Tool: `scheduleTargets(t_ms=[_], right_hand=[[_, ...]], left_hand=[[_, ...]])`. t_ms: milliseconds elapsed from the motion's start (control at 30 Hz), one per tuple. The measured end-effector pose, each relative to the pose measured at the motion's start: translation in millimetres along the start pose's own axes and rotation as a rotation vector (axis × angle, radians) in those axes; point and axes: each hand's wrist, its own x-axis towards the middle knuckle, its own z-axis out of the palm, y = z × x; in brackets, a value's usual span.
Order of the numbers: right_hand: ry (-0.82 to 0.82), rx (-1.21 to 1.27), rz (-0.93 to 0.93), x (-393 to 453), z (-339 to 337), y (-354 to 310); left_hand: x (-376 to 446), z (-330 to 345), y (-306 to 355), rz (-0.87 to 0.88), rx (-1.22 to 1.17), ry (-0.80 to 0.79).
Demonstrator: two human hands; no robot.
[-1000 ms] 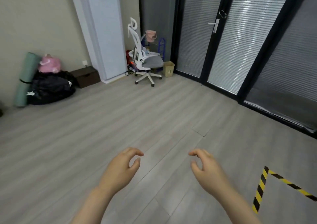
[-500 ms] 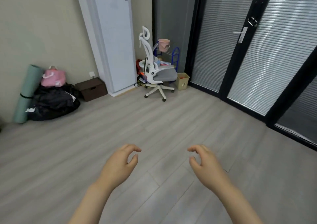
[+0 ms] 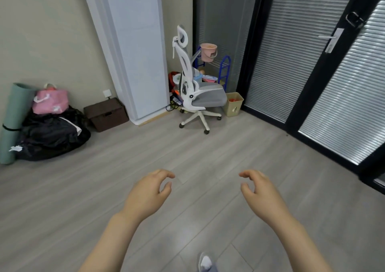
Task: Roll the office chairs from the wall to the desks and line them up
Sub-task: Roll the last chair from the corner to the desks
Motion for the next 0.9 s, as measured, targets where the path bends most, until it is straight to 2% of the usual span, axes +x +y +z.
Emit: scheduleTargets(t_ms=[233,467,633,900], right_hand=[[-0.103,-0.05,-0.065,218,6,-7],[-0.178,-0.056,-0.14,391,47,-27],[-0.158,-0.036,-0.159,525,88,-52],[-0.109,0.013,-0.187,739,125,-129]], left_hand=[[192,-16,-21,-0.076,-0.022,0.031],[337,-34,-85,-0.141,-0.042,0.052],[456,-58,-152,-0.137,-0.061,0.092],[660,-139,-237,-0.108,-0.062,0.131]])
